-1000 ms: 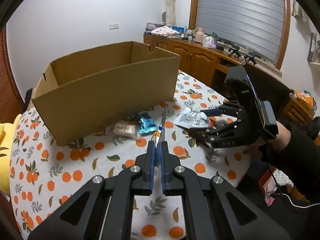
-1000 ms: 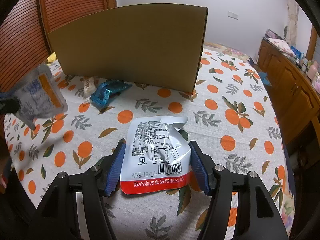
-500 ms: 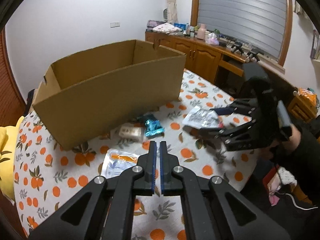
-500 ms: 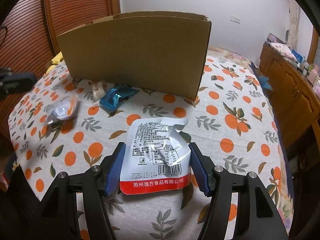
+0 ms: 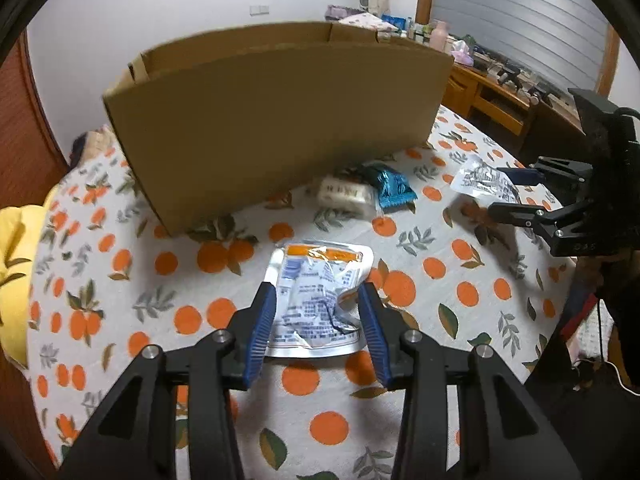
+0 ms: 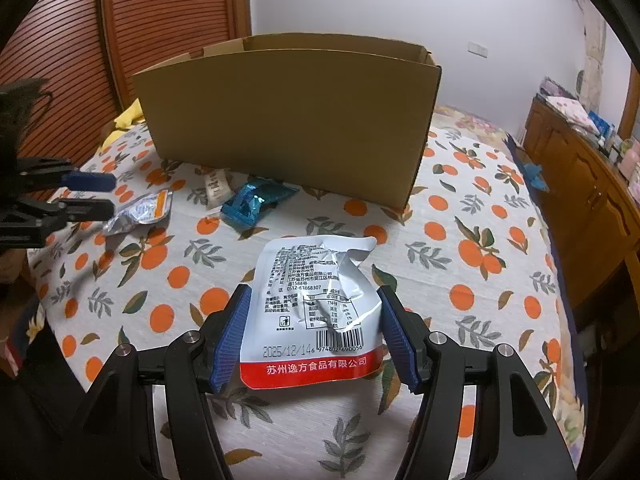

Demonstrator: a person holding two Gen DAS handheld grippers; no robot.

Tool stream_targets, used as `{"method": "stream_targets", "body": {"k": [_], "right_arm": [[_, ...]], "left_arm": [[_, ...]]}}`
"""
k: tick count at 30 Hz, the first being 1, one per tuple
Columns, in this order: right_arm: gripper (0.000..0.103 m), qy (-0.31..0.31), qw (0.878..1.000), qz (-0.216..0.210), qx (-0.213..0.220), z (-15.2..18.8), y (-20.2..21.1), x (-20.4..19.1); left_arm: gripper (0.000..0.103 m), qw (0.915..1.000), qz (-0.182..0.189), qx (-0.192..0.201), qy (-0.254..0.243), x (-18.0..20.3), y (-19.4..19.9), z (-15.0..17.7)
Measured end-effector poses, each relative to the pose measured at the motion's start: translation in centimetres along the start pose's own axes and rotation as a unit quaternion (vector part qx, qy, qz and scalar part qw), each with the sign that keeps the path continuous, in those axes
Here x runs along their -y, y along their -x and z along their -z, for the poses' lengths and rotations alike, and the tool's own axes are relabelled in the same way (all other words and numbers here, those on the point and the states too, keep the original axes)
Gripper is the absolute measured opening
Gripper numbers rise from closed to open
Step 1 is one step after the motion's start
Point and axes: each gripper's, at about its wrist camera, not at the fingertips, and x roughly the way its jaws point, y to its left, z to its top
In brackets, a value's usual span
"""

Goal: Organize snacks

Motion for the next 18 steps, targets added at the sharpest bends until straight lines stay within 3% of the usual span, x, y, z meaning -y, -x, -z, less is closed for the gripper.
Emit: {"method": "stream_targets", "body": {"k": [5,8,18], "right_arm": [[0.065,0.008,1.0,0.003,-0.001,0.0,-0.1,-0.4],[0.065,0.013,1.0,0.006,-0.002,0.1,-0.1,-0.5],[0.065,0.013,1.0,0.004,-0.003,0.4,0.0,-0.7]], "left_arm": [[0.054,0.9997,-0.008,-0.024,-0.002,0.0,-2.0,0.3],[0.068,0.9993,-0.032,-0.017,-0.005,0.0,-2.5,0.3],[0.069,0.9993,-0.037,-0.007,0.005,-0.6,-3.3,-0.4]]}}
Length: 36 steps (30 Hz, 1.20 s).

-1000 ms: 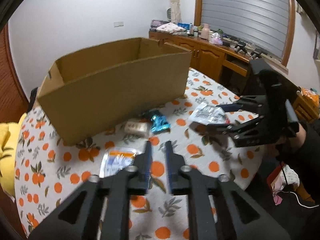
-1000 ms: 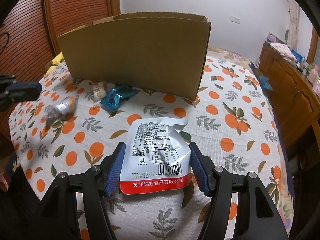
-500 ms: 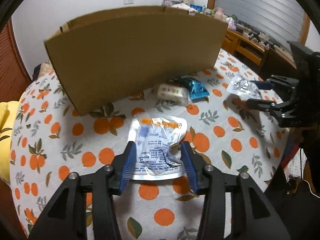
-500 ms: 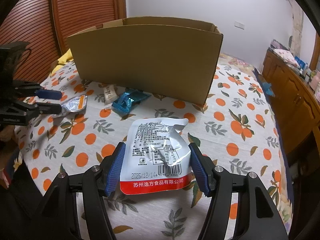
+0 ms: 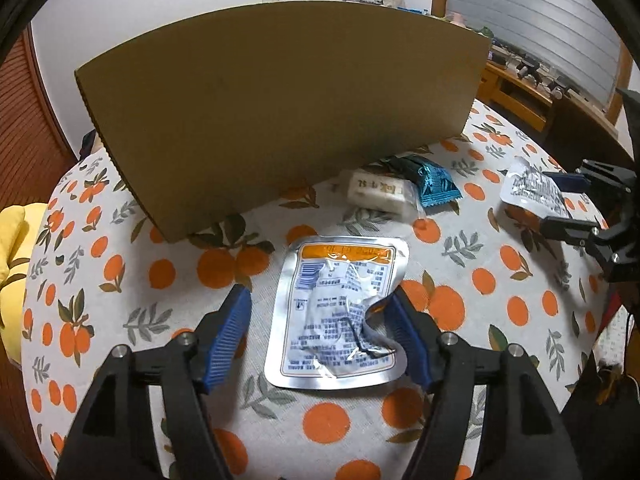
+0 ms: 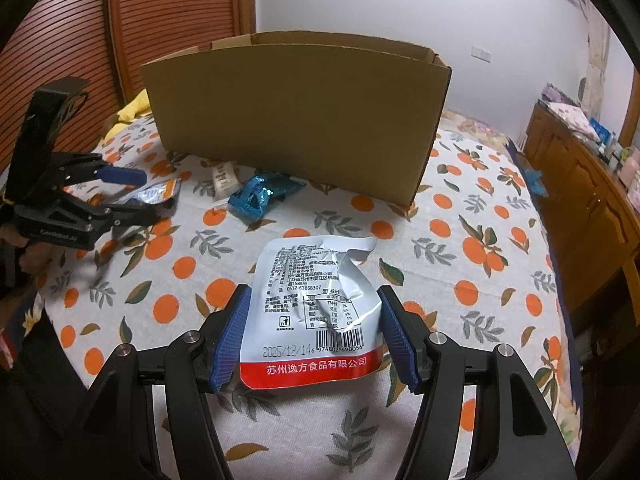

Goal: Organize snacks

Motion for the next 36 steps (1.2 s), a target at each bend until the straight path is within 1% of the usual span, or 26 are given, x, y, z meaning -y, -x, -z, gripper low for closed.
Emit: {"method": "stream_targets", "body": {"k": [1,3,4,5,6,8,10,12,13,15,18,23,30,36], "right_arm": [[0.065,0.0,1.0,0.0,0.0,0.0,0.0,-0.1],[0.065,-0.001,1.0,-0.001,-0.001,0.1,-0.1,-0.1],[0.065,0.0,1.0,-0.001,-0.001,0.1,-0.1,-0.1],[0.065,0.0,1.0,-0.002,-0.001,0.1,-0.1,-0.2],[0.065,0.0,1.0,-0.002,-0.001,0.1,-0.2,-0.2],[0.065,0.0,1.0,-0.003,0.0,0.1,-0.2,-0.3],[0.065,-0.001,1.0,-0.004,0.0,0.2,-0.3,-0.4],[0.065,0.0,1.0,-0.004,0.001,0.1,-0.3,-0.5],[0.065,0.0,1.0,-0.005,0.001,0.1,-0.3,-0.6],[0.065,0.001,1.0,-0.006,0.003,0.0,-0.2,-0.8],[0.065,0.004,1.0,-0.006,0.007,-0.1,0.0,-1.0],[0.065,0.009,1.0,-0.005,0.018,-0.7,0.6,-1.4],[0.065,0.024,0.999,-0.005,0.036,-2.2,1.9,-1.8],[0.065,0.035,0.997,-0.005,0.067,-4.5,3.3,-1.8]], "left_arm": [[0.066,1.0,0.001,0.0,0.002,0.0,0.0,0.0],[0.052,1.0,0.0,0.005,0.005,-0.2,0.1,0.0],[0.046,0.9999,0.005,0.005,0.009,-0.4,0.2,0.0],[0.037,0.9997,0.018,0.009,0.012,-0.5,0.5,0.0],[0.032,0.9996,0.021,0.014,0.011,-0.4,0.8,0.0],[0.031,0.9998,0.003,0.016,0.008,-0.2,1.0,0.1],[0.029,0.9998,0.002,0.02,0.01,-0.2,1.1,0.2],[0.022,0.9995,-0.004,0.027,0.017,-0.3,1.4,0.3],[0.022,0.9993,-0.005,0.03,0.022,-0.4,1.7,0.3],[0.022,0.999,0.009,0.033,0.03,-0.7,2.2,0.3],[0.021,0.9988,0.0,0.038,0.029,-0.8,2.8,0.5],[0.022,0.9978,0.012,0.058,0.03,-0.2,4.2,0.1],[0.022,0.9951,0.024,0.094,0.018,0.8,6.9,-2.0],[0.022,0.9917,0.024,0.126,0.012,0.7,9.0,-4.5]]}}
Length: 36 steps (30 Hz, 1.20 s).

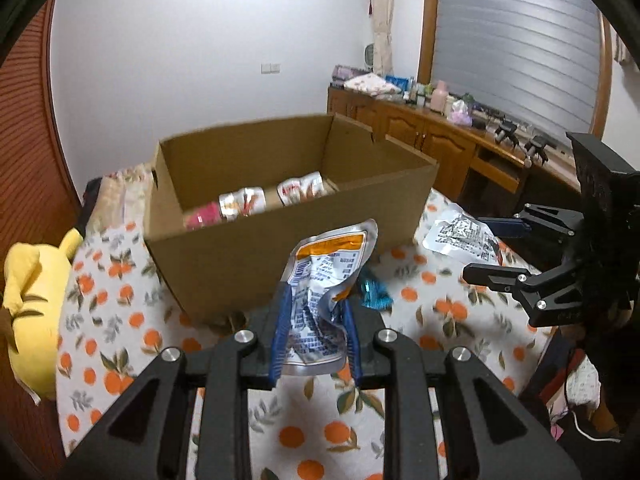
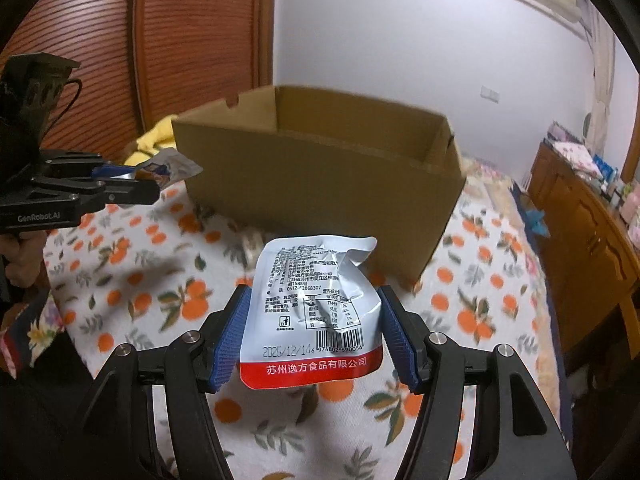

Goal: Organize snacks
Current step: 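Carry both silver pouches over the cardboard box with both tools, then open both tools to drop the silver pouches into the box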

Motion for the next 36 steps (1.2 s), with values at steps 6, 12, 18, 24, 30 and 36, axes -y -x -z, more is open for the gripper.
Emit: {"method": "stream_targets", "body": {"k": [6,12,18,24,30,36], "right_arm": [[0.065,0.012,0.999,-0.004,0.035,-3.3,1.1,0.7],[0.065,0.031,0.998,-0.003,0.059,-6.8,0.6,1.5],[0.065,0.042,0.997,-0.006,0.065,-10.0,-1.9,2.5],[0.065,0.037,0.998,-0.015,0.058,-11.8,-4.8,3.6],[0.065,0.027,0.999,-0.022,0.041,-12.7,-7.9,4.6],[0.065,0.025,0.999,-0.032,0.03,-13.2,-9.8,4.9]], "left_arm": [[0.022,0.9998,-0.009,0.018,0.002,-1.3,0.0,-3.1],[0.022,0.9994,-0.022,0.025,0.003,-3.0,-1.4,-6.1],[0.023,0.9993,-0.03,0.023,0.004,-4.4,-3.7,-8.5],[0.023,0.9993,-0.034,0.014,0.008,-5.6,-6.0,-9.8],[0.023,0.9992,-0.037,0.0,0.018,-6.7,-8.2,-10.1],[0.023,0.9988,-0.04,-0.007,0.026,-7.4,-9.5,-10.2]]}}
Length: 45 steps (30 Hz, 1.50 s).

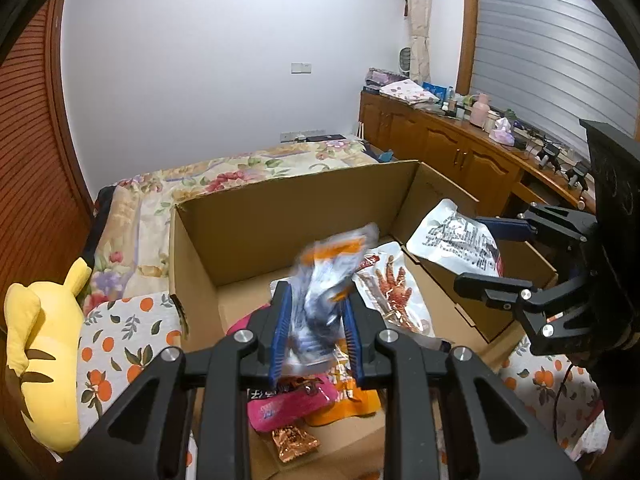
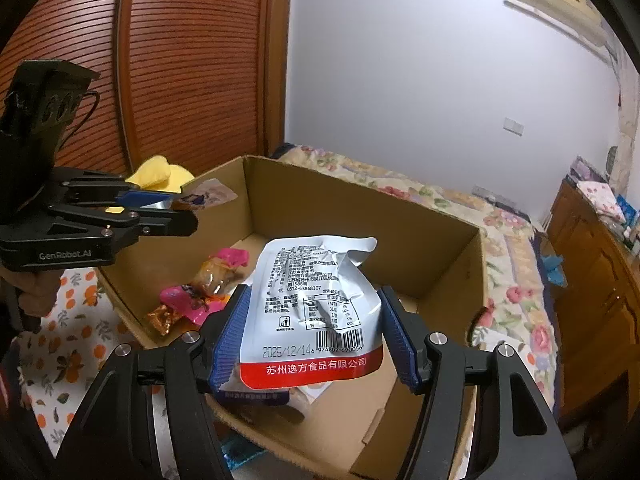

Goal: Organize snacks
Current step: 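Open both tools to drop the silver pouches into the box, then move both tools back toward the remaining snacks beside the box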

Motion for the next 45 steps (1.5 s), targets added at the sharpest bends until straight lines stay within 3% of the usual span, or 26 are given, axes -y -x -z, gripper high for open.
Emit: {"method": "stream_targets", "body": {"k": [12,22,29,40,45], "right_arm": [[0.071,-0.01,1.0,0.005,-0.014,0.1,-1.7,0.1],[0.071,-0.011,1.0,0.014,0.004,0.5,1.5,-1.5],[0.071,-0.018,0.999,0.02,0.02,1.2,4.5,-2.8],[0.071,-0.027,0.999,0.026,0.023,3.3,7.4,-4.9],[0.071,-0.032,0.999,0.03,0.019,4.4,7.9,-5.7]], "left_arm": [[0.031,0.9998,0.002,0.0,0.018,-0.6,-0.2,0.5],[0.035,0.9998,-0.006,0.017,0.007,0.1,2.9,1.3],[0.046,0.9994,-0.009,0.033,-0.001,1.2,5.9,2.3],[0.051,0.9991,-0.01,0.041,-0.005,2.5,9.0,4.7],[0.065,0.999,-0.007,0.044,-0.004,2.8,9.9,6.0]]}}
